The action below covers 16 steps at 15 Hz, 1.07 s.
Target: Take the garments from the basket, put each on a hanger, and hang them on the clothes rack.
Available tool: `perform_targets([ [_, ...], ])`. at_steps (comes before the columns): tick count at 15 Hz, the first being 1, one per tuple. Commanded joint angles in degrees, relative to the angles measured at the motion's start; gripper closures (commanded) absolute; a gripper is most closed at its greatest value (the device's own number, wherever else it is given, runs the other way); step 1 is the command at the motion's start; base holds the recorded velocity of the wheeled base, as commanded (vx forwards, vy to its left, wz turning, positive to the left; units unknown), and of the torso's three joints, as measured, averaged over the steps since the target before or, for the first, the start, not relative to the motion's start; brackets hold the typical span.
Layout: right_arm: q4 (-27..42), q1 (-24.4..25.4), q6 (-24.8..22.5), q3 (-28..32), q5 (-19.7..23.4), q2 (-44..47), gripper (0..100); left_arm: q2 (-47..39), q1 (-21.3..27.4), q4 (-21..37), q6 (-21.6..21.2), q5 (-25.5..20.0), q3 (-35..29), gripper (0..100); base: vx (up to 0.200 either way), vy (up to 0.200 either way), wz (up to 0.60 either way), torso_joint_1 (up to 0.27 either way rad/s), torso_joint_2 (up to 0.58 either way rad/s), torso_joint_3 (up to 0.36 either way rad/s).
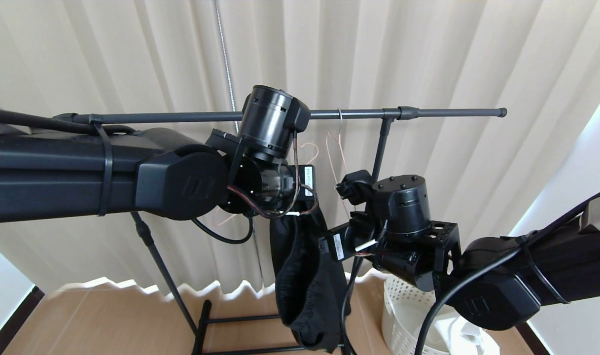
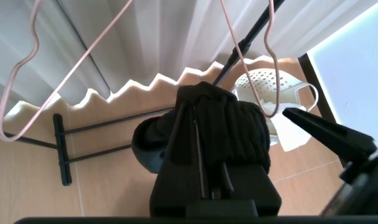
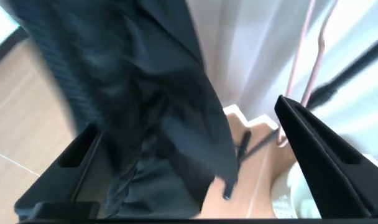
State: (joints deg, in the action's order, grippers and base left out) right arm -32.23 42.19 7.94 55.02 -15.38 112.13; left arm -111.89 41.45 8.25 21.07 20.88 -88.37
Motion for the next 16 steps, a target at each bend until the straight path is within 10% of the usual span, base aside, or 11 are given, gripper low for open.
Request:
perform_targets([
  [1, 0.0, -0.4, 0.0, -1.7, 0.1, 0.9, 0, 0.2, -0.1, 0.0, -0.1, 0.0, 0.0, 100, 0.0, 0.0, 0.0, 0.0, 0.0, 0.0],
  [15, -0.3, -1.1, -3.3, -8.6, 0.3, 1.4, 0, 1.8, -0.7, -0.2, -0.8, -0.1, 1.5, 100, 0.0, 0.0, 0.0, 0.0, 0.0, 0.0],
  [16, -0.4, -1.1, -3.4, -8.8, 0.3, 1.5, 100, 1.8, -0.7, -0.2, -0.8, -0.1, 1.6, 100, 0.0, 0.0, 0.0, 0.0, 0.0, 0.0],
])
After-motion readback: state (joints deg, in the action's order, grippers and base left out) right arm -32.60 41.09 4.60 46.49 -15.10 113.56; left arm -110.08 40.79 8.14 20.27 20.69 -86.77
